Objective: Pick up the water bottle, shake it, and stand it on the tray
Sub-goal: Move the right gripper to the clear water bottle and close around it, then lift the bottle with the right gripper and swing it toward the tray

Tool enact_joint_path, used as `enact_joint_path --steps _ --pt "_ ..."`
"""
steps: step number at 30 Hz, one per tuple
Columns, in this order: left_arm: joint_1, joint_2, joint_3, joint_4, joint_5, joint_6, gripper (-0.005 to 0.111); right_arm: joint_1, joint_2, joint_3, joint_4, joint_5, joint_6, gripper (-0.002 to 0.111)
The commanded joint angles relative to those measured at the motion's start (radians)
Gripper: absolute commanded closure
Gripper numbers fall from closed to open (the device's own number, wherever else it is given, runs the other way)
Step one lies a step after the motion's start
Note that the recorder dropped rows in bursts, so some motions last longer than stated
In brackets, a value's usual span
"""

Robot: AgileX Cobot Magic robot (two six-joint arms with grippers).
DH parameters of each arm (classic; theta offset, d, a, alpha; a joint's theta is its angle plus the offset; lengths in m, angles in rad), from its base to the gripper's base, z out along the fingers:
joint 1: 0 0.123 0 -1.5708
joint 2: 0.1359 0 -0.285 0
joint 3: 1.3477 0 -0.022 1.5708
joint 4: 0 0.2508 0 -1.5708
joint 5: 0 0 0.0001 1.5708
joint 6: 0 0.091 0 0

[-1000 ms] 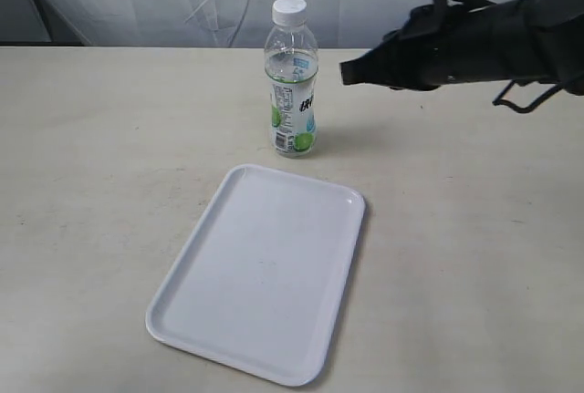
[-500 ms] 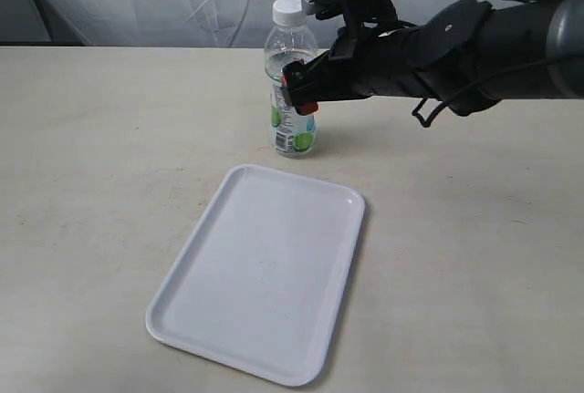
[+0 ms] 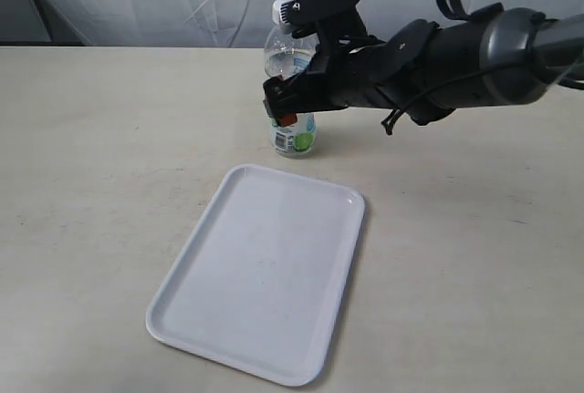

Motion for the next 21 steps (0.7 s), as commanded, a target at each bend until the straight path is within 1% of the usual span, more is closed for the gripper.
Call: enact_joint_path --steps 1,17,18,19,20,21 --pt "0.000 -0.005 0.004 0.002 -0.013 -0.001 0.106 0.001 0.051 -0.050 0.010 -0.010 -0.005 0.004" --pt "0.000 -0.005 0.004 0.002 -0.013 -0.001 0.106 0.015 0.174 -0.170 0.024 -0.003 -0.005 0.004" --pt "0.000 -0.005 0.004 0.002 -0.013 -0.001 0.106 0.018 0.178 -0.175 0.035 -0.005 -0.005 0.006" --pt "0.000 -0.005 0.004 0.002 -0.013 -0.001 0.106 0.017 0.180 -0.175 0.040 -0.007 -0.005 0.010" --pt "0.000 -0.005 0.004 0.002 -0.013 -0.001 0.106 0.021 0.180 -0.175 0.040 -0.011 -0.005 0.016" --pt "0.000 -0.005 0.004 0.002 -0.013 -0.001 0.106 0.023 0.180 -0.175 0.040 -0.016 -0.005 0.026"
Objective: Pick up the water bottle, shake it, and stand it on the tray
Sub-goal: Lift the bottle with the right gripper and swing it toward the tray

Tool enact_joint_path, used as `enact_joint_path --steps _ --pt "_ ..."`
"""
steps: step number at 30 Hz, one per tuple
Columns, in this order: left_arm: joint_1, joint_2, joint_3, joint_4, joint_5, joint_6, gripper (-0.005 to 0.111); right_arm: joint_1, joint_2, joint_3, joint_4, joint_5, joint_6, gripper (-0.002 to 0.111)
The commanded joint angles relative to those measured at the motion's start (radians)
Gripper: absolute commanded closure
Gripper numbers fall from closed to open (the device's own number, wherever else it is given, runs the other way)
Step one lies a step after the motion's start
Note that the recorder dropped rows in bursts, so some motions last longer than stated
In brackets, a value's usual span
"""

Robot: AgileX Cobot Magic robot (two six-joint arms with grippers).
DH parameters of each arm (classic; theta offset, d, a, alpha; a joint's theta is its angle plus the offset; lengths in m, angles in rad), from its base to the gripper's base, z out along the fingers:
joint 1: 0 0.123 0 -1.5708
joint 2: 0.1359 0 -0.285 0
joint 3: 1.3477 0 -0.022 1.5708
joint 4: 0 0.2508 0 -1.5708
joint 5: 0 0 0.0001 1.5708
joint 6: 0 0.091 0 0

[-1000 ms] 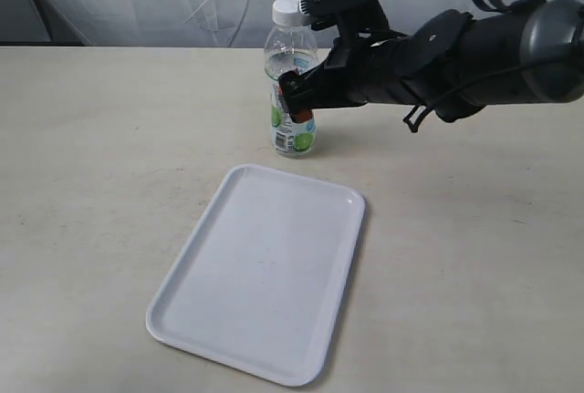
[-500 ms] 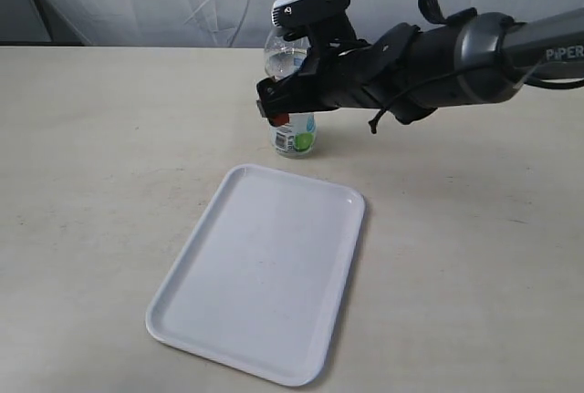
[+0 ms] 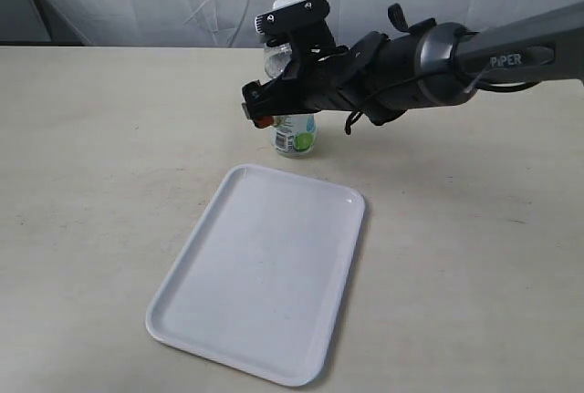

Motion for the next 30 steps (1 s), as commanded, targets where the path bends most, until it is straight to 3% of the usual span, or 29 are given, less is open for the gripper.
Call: enact_joint_path --steps 1,5,18,27,29,30 --pt "0.000 -0.005 0.004 0.002 -0.013 -0.001 0.106 0.008 0.006 -0.009 0.013 -0.013 -0.005 0.039" --pt "0.000 -0.005 0.004 0.002 -0.013 -0.001 0.106 0.008 0.006 -0.009 0.013 0.016 -0.005 0.109" --pt "0.000 -0.005 0.004 0.002 -0.013 -0.001 0.106 0.019 -0.135 -0.007 0.081 0.167 0.008 0.109" --pt "0.000 -0.005 0.004 0.002 -0.013 -0.001 0.106 0.051 -0.363 0.010 0.071 0.528 0.039 0.109" --pt "0.000 -0.005 0.004 0.002 -0.013 -0.001 0.106 0.070 -0.398 0.037 -0.046 0.484 0.138 0.109" --pt "0.000 -0.005 0.004 0.002 -0.013 -0.001 0.106 0.080 -0.412 0.058 -0.177 0.395 0.279 0.109"
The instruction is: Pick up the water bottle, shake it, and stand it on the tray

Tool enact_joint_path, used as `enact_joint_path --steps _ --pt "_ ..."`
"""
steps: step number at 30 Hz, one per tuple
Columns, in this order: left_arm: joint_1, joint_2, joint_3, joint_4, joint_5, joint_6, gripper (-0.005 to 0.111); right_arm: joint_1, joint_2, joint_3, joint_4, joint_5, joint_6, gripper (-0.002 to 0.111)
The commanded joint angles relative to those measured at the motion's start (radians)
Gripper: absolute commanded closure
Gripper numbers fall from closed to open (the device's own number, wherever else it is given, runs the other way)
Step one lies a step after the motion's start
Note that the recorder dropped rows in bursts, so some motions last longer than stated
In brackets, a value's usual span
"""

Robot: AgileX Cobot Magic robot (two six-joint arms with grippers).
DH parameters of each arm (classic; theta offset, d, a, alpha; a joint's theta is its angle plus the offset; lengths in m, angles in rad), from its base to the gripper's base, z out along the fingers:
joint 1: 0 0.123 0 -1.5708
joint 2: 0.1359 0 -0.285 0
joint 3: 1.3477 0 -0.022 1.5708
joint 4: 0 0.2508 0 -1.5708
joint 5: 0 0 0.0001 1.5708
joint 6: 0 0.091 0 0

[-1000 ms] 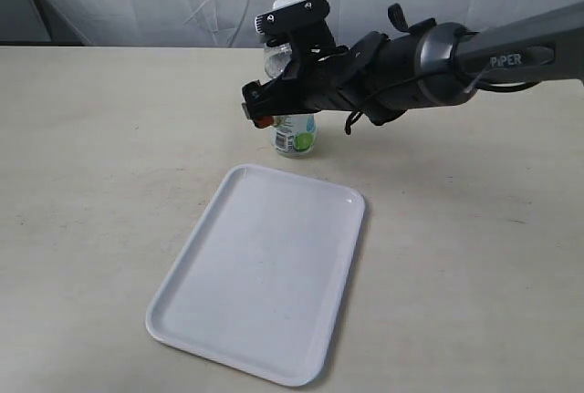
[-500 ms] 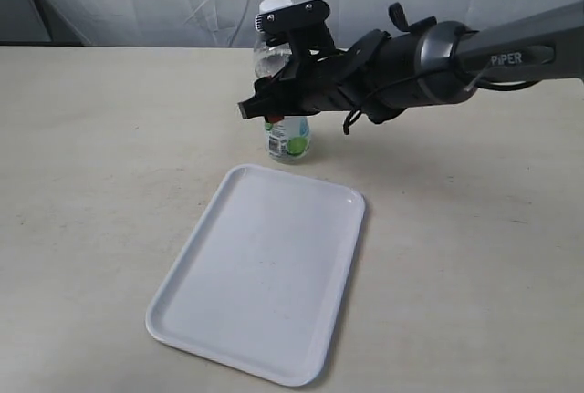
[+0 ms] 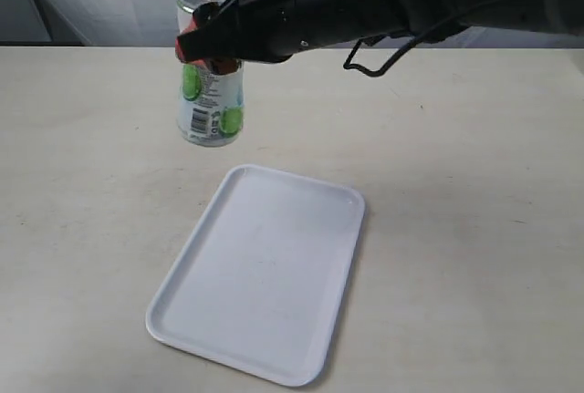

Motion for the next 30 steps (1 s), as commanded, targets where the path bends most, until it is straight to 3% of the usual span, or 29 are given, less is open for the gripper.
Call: enact_joint_path --steps 1,3,5,6,7,8,9,11,12,14,15,16,18,19,21,22,24,26,28,30 --pt "0.000 -0.005 0.004 0.002 -0.013 -0.001 0.106 0.036 -0.079 0.074 -0.395 -0.160 0.378 0.109" --pt "0.000 -0.005 0.004 0.002 -0.013 -0.001 0.106 0.036 -0.090 0.112 -0.638 -0.237 0.765 0.109" --pt "0.000 -0.005 0.004 0.002 -0.013 -0.001 0.106 0.074 -0.092 0.112 -0.772 -0.092 0.949 0.109" --pt "0.000 -0.005 0.004 0.002 -0.013 -0.001 0.106 0.104 -0.096 0.112 -0.772 -0.044 0.885 0.109" --pt "0.000 -0.005 0.004 0.002 -0.013 -0.001 0.106 0.157 -0.109 0.112 -0.830 0.039 0.627 0.109" --pt "0.000 -0.005 0.004 0.002 -0.013 -0.001 0.106 0.165 -0.110 0.112 -0.926 0.042 0.634 0.109" --pt "0.000 -0.005 0.004 0.002 -0.013 -0.001 0.106 0.146 -0.110 0.112 -1.230 0.001 0.985 0.109" --pt "0.000 -0.005 0.004 0.002 -0.013 -0.001 0.106 0.127 -0.112 0.112 -1.498 0.041 1.584 0.109" --pt "0.000 -0.005 0.004 0.002 -0.013 -0.001 0.106 0.142 -0.115 0.112 -1.459 0.055 1.568 0.109" --pt "0.000 -0.005 0.004 0.002 -0.013 -0.001 0.106 0.266 -0.144 0.114 -1.075 0.088 0.925 0.109" --pt "0.000 -0.005 0.004 0.002 -0.013 -0.001 0.106 0.295 -0.146 0.114 -1.083 0.076 0.874 0.109" --pt "0.000 -0.005 0.004 0.002 -0.013 -0.001 0.106 0.280 -0.141 0.114 -1.270 0.039 1.083 0.109" --pt "0.000 -0.005 0.004 0.002 -0.013 -0.001 0.106 0.215 -0.122 0.117 -1.595 0.030 1.719 0.109" --pt "0.000 -0.005 0.004 0.002 -0.013 -0.001 0.106 0.215 -0.120 0.127 -1.555 0.006 1.748 0.109" --pt "0.000 -0.005 0.004 0.002 -0.013 -0.001 0.106 0.305 -0.147 0.143 -1.229 -0.024 1.296 0.109" --pt "0.000 -0.005 0.004 0.002 -0.013 -0.001 0.106 0.345 -0.164 0.143 -1.149 -0.022 1.170 0.109" --pt "0.000 -0.005 0.004 0.002 -0.013 -0.001 0.106 0.320 -0.174 0.143 -1.296 -0.041 1.318 0.109" --pt "0.000 -0.005 0.004 0.002 -0.013 -0.001 0.106 0.255 -0.184 0.143 -1.532 -0.019 1.664 0.109" --pt "0.000 -0.005 0.004 0.002 -0.013 -0.001 0.106 0.195 -0.194 0.143 -1.825 0.127 1.985 0.109" --pt "0.000 -0.005 0.004 0.002 -0.013 -0.001 0.106 0.198 -0.202 0.143 -1.905 0.278 2.105 0.109"
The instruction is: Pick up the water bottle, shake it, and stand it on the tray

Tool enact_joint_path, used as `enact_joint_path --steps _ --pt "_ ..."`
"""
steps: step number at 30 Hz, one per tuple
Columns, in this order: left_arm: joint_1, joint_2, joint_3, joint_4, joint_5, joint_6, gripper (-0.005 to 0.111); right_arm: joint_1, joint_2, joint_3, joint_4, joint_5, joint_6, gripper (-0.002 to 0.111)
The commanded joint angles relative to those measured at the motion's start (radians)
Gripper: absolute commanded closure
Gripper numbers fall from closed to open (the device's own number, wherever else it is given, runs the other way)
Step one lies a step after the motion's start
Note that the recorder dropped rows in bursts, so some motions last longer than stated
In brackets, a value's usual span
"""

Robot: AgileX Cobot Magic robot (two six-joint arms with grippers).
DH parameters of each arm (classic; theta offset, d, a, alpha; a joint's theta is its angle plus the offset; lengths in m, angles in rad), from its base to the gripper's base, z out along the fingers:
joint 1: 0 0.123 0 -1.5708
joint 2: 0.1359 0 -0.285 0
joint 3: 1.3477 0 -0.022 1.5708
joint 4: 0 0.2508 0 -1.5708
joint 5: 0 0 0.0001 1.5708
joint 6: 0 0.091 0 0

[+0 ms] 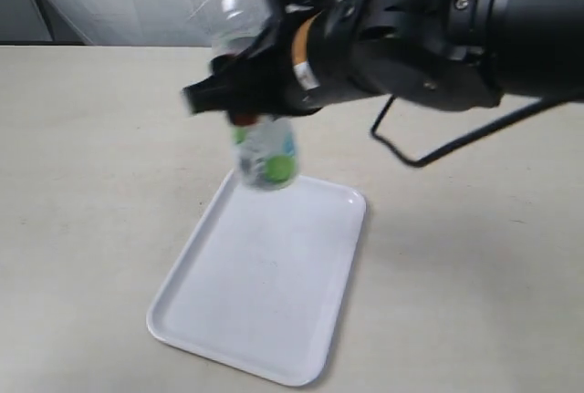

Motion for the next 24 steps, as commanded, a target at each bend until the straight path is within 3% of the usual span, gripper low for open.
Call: enact_joint_path --steps 1,2,4,5,6,8,9,10,12,14,16,18,19,21,22,24 --pt "0.000 -0.005 0.004 0.002 -0.013 -0.001 0.106 -0.038 -0.044 -0.003 -0.270 0.212 0.274 0.109" --pt "0.000 -0.005 0.004 0.002 -0.013 -0.001 0.106 -0.012 -0.053 0.001 -0.171 0.156 0.119 0.109" --pt "0.000 -0.005 0.004 0.002 -0.013 -0.001 0.106 0.044 -0.079 0.015 0.125 0.050 -0.394 0.109" --pt "0.000 -0.005 0.004 0.002 -0.013 -0.001 0.106 0.057 -0.083 0.015 0.191 0.043 -0.501 0.109" --pt "0.000 -0.005 0.004 0.002 -0.013 -0.001 0.106 0.052 -0.084 0.015 0.150 0.043 -0.463 0.109" --pt "0.000 -0.005 0.004 0.002 -0.013 -0.001 0.106 0.008 -0.076 0.015 -0.098 0.084 -0.094 0.109" --pt "0.000 -0.005 0.004 0.002 -0.013 -0.001 0.106 -0.007 -0.074 0.015 -0.164 0.126 0.126 0.109" --pt "0.000 -0.005 0.004 0.002 -0.013 -0.001 0.106 -0.014 -0.073 0.015 -0.190 0.147 0.226 0.109" --pt "0.000 -0.005 0.004 0.002 -0.013 -0.001 0.106 0.013 -0.080 0.029 -0.057 0.058 0.084 0.109" --pt "0.000 -0.005 0.004 0.002 -0.013 -0.001 0.106 0.060 -0.094 0.054 0.190 -0.072 -0.213 0.109" --pt "0.000 -0.005 0.004 0.002 -0.013 -0.001 0.106 0.081 -0.099 0.056 0.246 -0.096 -0.337 0.109" --pt "0.000 -0.005 0.004 0.002 -0.013 -0.001 0.106 0.047 -0.099 0.056 0.095 -0.047 -0.181 0.109" --pt "0.000 -0.005 0.004 0.002 -0.013 -0.001 0.106 0.015 -0.092 0.056 -0.055 0.012 -0.016 0.109" --pt "0.000 -0.005 0.004 0.002 -0.013 -0.001 0.106 -0.006 -0.090 0.057 -0.171 0.127 0.251 0.109" --pt "0.000 -0.005 0.004 0.002 -0.013 -0.001 0.106 0.005 -0.096 0.070 -0.138 0.124 0.226 0.109" --pt "0.000 -0.005 0.004 0.002 -0.013 -0.001 0.106 0.050 -0.121 0.097 0.042 0.038 -0.016 0.109"
